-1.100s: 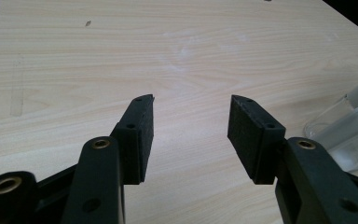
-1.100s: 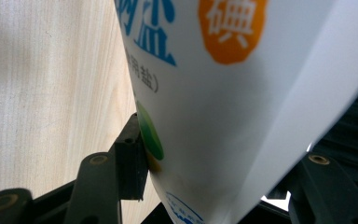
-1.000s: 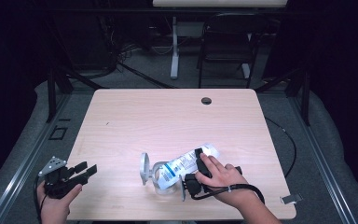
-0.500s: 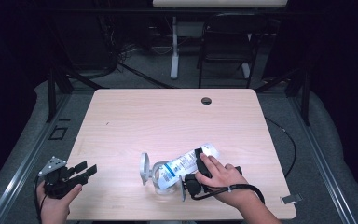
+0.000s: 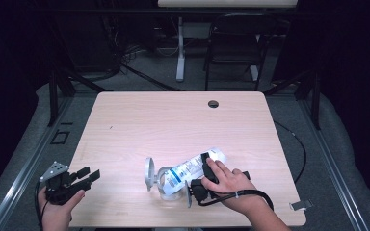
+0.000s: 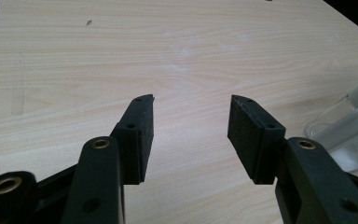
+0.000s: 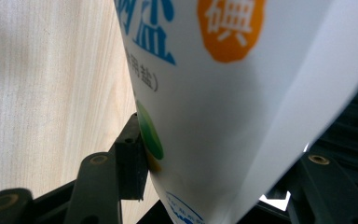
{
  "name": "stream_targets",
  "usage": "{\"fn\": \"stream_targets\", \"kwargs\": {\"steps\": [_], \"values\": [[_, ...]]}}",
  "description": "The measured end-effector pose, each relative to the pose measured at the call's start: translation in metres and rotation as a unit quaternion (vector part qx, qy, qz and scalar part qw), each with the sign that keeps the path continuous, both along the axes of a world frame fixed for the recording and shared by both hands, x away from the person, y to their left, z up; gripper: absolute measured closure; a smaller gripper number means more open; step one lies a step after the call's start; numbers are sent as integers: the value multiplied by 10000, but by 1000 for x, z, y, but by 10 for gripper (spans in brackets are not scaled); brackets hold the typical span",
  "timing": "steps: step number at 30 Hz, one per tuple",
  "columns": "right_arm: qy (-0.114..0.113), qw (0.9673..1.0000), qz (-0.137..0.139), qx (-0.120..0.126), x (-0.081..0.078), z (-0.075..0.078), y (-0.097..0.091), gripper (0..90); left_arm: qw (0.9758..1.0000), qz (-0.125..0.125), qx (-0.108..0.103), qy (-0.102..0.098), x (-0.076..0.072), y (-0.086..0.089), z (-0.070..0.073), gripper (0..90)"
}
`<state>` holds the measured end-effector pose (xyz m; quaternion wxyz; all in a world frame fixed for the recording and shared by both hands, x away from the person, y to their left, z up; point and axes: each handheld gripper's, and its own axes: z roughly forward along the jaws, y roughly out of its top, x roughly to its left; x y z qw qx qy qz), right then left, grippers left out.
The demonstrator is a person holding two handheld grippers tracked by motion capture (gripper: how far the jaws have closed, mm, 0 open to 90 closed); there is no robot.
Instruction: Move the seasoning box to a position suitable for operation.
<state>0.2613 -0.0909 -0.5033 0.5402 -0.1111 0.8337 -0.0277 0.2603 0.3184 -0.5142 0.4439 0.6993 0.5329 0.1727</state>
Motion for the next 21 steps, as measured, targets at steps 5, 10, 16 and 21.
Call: {"fn": "stream_targets", "kwargs": {"steps": [5,10,16,21], "values": [[-50,10000,7,-66,-1,1,0,461,10000,1,-2,2,0,0,0,509],[-54,10000,10,-79,-1,1,0,461,10000,2,-3,-2,0,0,0,509],[-45,10000,9,-74,0,1,0,461,10000,3,-9,2,0,0,0,509],[-78,9999,26,-151,0,2,-1,462,10000,5,-12,1,0,0,0,509]]}}
